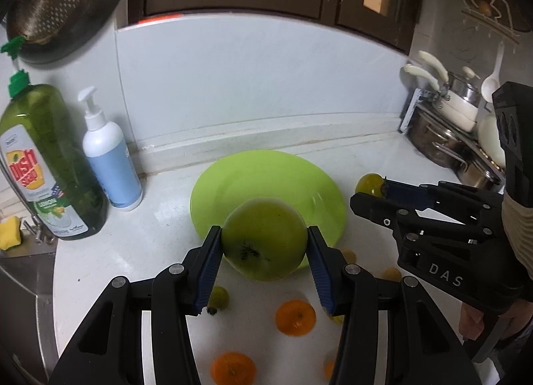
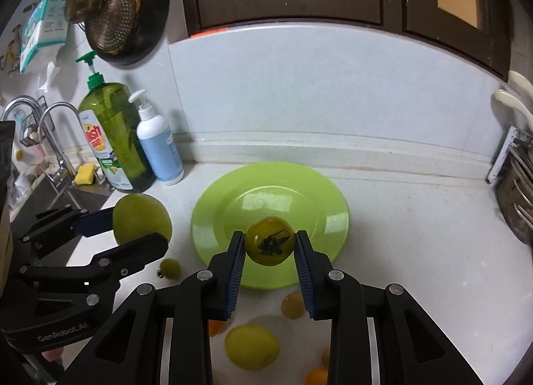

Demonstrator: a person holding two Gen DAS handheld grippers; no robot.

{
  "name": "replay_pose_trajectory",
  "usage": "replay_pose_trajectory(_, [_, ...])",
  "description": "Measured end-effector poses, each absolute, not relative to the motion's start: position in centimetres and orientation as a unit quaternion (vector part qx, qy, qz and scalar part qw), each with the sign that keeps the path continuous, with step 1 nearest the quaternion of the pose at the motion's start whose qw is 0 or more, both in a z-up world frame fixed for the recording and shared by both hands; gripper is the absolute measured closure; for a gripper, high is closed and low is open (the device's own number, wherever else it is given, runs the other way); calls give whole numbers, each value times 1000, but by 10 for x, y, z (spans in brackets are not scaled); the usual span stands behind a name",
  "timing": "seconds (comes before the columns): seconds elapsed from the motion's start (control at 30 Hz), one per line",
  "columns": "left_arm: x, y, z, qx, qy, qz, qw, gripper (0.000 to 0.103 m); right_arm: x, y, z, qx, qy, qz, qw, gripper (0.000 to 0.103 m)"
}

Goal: Organize fruits
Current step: 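Carry the green apple in the left tool and small green fruit in the right tool to the plate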

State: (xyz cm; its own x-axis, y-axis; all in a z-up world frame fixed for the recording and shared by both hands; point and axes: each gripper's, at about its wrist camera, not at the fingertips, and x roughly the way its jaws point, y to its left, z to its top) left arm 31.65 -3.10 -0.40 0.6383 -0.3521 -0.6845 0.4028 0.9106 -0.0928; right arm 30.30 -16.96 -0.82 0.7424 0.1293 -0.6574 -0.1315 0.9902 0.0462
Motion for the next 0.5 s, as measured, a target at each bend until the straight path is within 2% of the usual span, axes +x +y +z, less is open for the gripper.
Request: replay_pose_trajectory(0.5, [384, -44, -50, 52, 424, -210, 879, 53, 365, -184, -57, 3, 417, 64, 907, 72])
